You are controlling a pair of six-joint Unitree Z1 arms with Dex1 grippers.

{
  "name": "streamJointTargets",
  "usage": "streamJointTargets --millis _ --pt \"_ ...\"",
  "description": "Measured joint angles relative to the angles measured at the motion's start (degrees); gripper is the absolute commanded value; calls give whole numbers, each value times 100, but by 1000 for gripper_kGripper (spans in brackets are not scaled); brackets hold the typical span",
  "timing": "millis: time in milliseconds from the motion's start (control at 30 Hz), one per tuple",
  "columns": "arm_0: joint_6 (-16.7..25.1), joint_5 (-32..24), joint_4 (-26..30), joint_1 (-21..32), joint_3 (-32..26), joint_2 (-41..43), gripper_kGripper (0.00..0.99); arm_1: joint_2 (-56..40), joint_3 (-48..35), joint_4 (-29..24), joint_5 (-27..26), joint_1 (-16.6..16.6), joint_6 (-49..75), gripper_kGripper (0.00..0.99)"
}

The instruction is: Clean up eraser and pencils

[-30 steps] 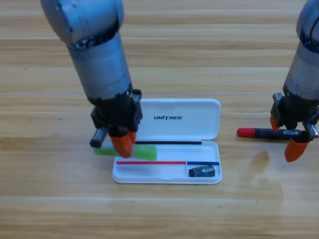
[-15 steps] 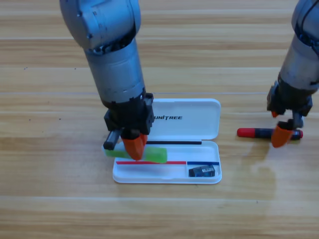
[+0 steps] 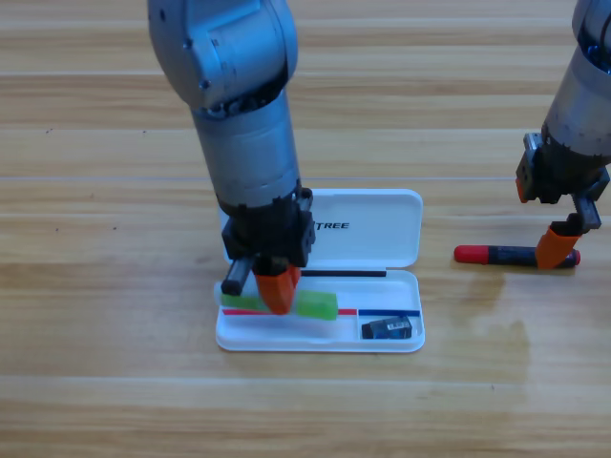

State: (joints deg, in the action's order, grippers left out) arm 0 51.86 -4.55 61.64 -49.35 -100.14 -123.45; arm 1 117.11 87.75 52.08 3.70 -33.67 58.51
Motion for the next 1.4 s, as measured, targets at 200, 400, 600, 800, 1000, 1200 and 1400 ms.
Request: streamJointTargets --millis 200,400,600,800,1000,1200,1400 --pt "-59 0 0 -55 -41 -140 0 46 0 0 -40 0 289 888" --pt "-91 0 0 -64 -187 -265 0 186 0 0 -114 0 455 888" --pt "-155 0 0 -64 -285 -329 0 383 0 0 -117 0 585 839" --pt "-173 0 1 -64 -287 -377 0 622 9 0 -117 0 585 824" --pt "-174 1 15 -66 -291 -378 0 777 145 0 -117 3 585 769" --pt "-174 1 72 -66 -291 -378 0 845 285 0 -117 3 626 482" --pt "-174 2 74 -66 -291 -378 0 877 328 0 -117 3 686 137"
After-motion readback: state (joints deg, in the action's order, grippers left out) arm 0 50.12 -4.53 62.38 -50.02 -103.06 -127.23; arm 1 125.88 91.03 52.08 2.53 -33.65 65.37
